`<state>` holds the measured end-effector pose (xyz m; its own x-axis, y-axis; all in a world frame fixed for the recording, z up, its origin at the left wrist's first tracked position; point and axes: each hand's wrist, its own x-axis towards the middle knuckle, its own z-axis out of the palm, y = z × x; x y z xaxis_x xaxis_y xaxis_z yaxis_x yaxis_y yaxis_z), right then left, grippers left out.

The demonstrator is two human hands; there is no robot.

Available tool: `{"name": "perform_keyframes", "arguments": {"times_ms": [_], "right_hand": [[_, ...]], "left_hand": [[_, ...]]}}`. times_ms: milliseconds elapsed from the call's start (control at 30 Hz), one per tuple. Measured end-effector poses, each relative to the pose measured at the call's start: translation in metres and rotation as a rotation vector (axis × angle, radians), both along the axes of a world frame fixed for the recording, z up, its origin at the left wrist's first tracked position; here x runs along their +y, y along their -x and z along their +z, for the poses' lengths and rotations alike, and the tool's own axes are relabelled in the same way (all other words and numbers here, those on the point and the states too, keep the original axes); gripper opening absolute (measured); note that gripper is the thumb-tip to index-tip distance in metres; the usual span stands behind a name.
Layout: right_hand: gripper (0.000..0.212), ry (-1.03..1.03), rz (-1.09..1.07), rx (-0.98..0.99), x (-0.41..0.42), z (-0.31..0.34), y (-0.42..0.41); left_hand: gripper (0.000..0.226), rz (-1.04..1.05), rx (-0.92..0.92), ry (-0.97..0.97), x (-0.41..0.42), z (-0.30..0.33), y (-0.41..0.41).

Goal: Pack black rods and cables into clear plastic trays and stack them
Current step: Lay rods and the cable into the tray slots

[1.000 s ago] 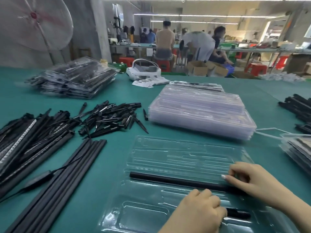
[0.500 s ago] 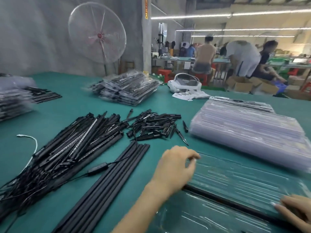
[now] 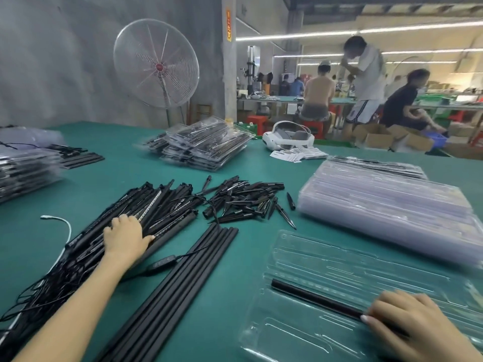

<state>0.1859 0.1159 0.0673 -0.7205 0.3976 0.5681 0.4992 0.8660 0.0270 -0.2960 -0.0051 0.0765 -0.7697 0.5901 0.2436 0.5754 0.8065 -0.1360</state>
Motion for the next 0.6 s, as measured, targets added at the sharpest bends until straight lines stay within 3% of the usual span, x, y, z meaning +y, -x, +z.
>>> {"name": "perform_keyframes", "arguments": {"times_ms": [100, 233, 333, 367, 467, 567, 600], "right_hand": [[0.059, 0.003, 0.016, 0.018, -0.008, 0.005, 0.008], [0.047, 0.087, 0.03, 0.02, -0.017, 0.011, 0.018], [0.011, 0.414, 0.14, 0.162, -0.03, 0.016, 0.032], [0.011, 0.58, 0.184, 0.248, -0.036, 0.018, 0.038], [0.048, 1.073, 0.321, 0.546, -0.05, 0.033, 0.064], [0.102, 1.46, 0.478, 0.847, -0.055, 0.057, 0.086], [0.111, 1.542, 0.536, 0.943, -0.056, 0.066, 0.088]], "left_hand": [[0.047, -0.066, -0.021, -0.111, -0.001, 0.004, -0.006], [0.034, -0.228, -0.255, -0.555, 0.004, 0.029, -0.04], [0.02, -0.514, -0.437, -0.794, 0.008, 0.067, -0.089], [0.017, -0.614, -0.529, -0.818, 0.007, 0.08, -0.11], [0.017, -0.854, -0.732, -0.757, 0.006, 0.106, -0.175], [0.02, -1.065, -0.803, -0.67, 0.0, 0.11, -0.234], [0.02, -1.115, -0.852, -0.659, -0.002, 0.106, -0.248]]}}
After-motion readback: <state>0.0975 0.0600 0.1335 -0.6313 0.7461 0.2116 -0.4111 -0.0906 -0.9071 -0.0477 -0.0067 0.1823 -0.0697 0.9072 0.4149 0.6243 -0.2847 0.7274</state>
